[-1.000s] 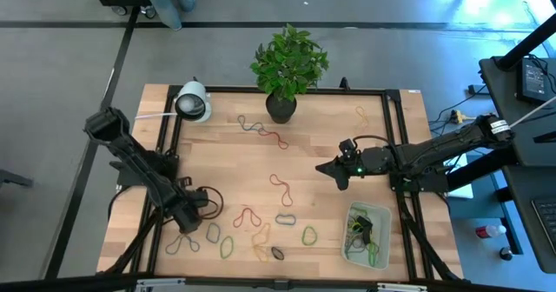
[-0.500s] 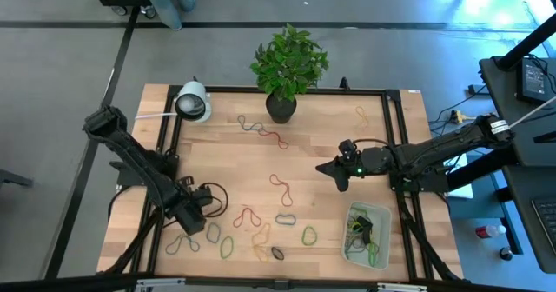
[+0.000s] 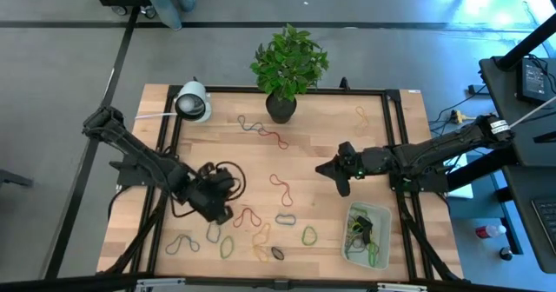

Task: Pick and place rubber bands into bin
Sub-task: Put the red rubber band into the gray bin

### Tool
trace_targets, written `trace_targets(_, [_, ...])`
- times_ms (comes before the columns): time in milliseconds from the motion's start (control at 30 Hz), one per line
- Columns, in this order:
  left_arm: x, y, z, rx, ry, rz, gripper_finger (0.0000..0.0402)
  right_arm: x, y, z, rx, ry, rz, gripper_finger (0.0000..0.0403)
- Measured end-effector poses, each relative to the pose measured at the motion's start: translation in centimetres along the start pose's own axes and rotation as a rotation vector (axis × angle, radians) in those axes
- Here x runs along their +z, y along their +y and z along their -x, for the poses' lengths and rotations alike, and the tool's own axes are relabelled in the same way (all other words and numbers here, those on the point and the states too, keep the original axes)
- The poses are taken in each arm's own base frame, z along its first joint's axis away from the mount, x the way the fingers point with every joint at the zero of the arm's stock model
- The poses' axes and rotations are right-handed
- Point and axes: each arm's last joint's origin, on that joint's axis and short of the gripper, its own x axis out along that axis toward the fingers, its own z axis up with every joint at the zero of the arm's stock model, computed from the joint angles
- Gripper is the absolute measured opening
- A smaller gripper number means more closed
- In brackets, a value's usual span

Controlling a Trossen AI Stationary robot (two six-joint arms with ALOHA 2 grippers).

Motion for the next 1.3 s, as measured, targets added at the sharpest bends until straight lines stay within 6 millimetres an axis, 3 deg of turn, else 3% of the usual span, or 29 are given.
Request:
trace_targets(167, [3.2, -0.5, 0.1, -0.068, -0.144, -0.027, 0.0001, 1.5, 1.1, 0.1, 0.030, -0.044, 0.141, 0.0089])
trace_targets(333, [5.9, -0.9, -1.2, -0.126, -0.258, -0.038, 0.0002, 3.3, 2.4, 0.2, 0.053, -0.096, 0.272, 0.0115])
trace_targets(567, [9.3, -2.1, -5.2, -0.278, -0.370, -0.074, 0.0002, 4.3, 2.9, 0.4, 0.015, -0.049, 0.348, 0.0119])
trace_targets(667, [10.3, -3.2, -7.2, -0.347, -0.442, -0.101, 0.0001, 4.5, 2.3, 0.5, -0.081, 0.031, 0.373, 0.0118])
trace_targets(867, [12.9, -6.5, -10.7, -0.371, -0.471, -0.205, 0.0001, 5.3, 1.2, 1.6, -0.253, 0.236, 0.428, 0.0094])
trace_targets(1133, [17.4, -12.3, -14.8, -0.368, -0.586, -0.390, 0.0001, 6.8, 0.0, 3.4, -0.354, 0.434, 0.501, 0.0008])
trace_targets(1300, [20.3, -14.3, -17.2, -0.426, -0.658, -0.481, 0.0001, 6.4, -0.8, 4.3, -0.354, 0.585, 0.498, 0.0008])
